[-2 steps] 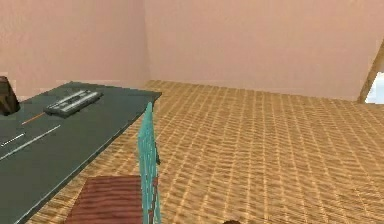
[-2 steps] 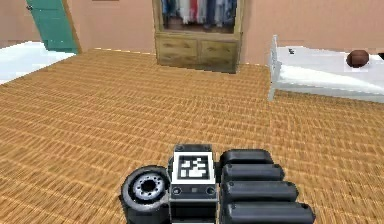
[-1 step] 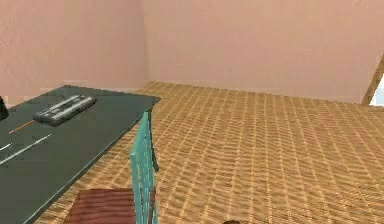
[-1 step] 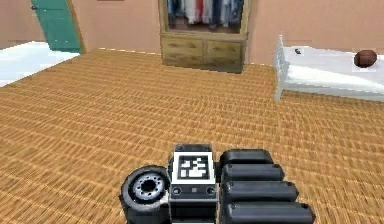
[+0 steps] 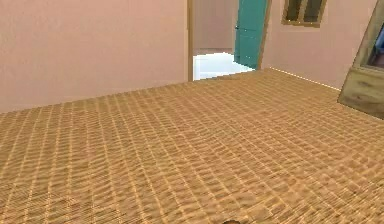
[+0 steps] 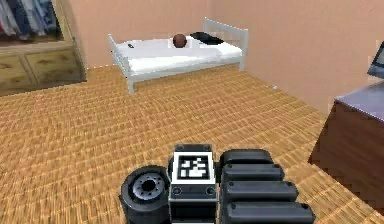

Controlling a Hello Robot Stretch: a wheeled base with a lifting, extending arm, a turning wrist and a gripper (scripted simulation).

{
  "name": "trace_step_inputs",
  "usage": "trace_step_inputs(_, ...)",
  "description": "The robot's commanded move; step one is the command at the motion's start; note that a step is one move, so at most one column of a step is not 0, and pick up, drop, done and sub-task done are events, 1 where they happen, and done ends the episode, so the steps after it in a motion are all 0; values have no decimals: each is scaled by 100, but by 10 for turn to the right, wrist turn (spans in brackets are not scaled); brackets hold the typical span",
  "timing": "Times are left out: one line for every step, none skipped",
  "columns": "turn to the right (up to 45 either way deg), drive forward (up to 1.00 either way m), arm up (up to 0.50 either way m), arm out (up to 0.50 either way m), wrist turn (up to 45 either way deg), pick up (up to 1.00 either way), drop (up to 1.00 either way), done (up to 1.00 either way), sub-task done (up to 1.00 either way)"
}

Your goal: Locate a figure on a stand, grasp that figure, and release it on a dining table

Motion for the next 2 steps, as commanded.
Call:
trace_step_inputs(210,0,0,0,0,0,0,0,0)
trace_step_inputs(-450,0,0,0,0,0,0,0,0)
